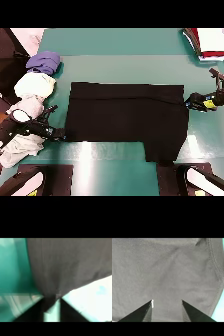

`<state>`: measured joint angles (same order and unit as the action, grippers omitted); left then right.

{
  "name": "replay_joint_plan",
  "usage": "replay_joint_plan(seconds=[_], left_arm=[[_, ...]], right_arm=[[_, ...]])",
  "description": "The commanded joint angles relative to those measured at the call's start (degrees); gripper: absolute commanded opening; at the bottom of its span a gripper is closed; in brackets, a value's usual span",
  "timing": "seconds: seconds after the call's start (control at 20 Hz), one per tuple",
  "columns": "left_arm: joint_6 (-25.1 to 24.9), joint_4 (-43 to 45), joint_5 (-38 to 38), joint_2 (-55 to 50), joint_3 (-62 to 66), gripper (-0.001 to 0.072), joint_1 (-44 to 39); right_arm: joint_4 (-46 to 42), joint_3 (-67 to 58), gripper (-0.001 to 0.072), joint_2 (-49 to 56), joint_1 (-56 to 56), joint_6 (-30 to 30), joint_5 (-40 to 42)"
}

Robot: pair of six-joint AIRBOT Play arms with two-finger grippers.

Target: Fold the shirts.

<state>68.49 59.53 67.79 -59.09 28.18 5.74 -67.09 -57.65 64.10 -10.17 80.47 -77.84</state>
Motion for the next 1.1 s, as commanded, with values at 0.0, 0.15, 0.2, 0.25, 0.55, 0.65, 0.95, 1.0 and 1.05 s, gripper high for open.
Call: replay_joint_plan(seconds=[0.0, 0.15, 0.2, 0.25, 0.55, 0.65, 0.95, 1.0, 1.05], left_arm=[[2.05, -0.02, -4.70, 0.07, 0.37, 0.0025, -1.77], [2.05, 0.00, -3.39, 0.17, 3.65, 0.0025, -1.77], [2.05, -0.20, -2.89, 0.17, 4.72, 0.0024, -1.77], [2.03, -0.22, -2.62, 0.17, 5.55, 0.0025, -1.77], [1.99, -0.37, -2.84, 0.17, 6.03, 0.0025, -1.77], [1.97, -0.39, -2.82, 0.17, 6.03, 0.0025, -1.77], [1.60, -0.39, -2.56, 0.17, 6.03, 0.0025, -1.77], [1.62, -0.39, -2.58, 0.17, 6.03, 0.0025, -1.77], [1.60, -0.39, -2.64, 0.17, 6.03, 0.0025, -1.77]], right_arm=[[-1.31, 0.09, 0.0411, -0.02, -0.39, 0.02, -4.85], [-2.21, 5.29, 0.0411, -2.67, -3.65, 0.52, -10.78], [-3.23, 8.76, 0.0411, -4.37, -5.60, 2.49, -11.87], [-4.74, 12.57, 0.0411, -6.27, -7.34, 3.65, -12.72], [-7.67, 27.89, 0.0409, -11.02, -12.52, 4.61, -12.52], [-7.52, 30.38, 0.0409, -9.88, -12.02, 4.61, -10.43], [-7.61, 31.56, 0.0299, -7.15, -3.23, 6.78, -1.53], [-7.63, 31.56, 0.0205, -8.35, -2.34, 7.06, -0.48], [-7.82, 31.56, 0.0122, -9.90, -1.81, 7.04, 0.00]])
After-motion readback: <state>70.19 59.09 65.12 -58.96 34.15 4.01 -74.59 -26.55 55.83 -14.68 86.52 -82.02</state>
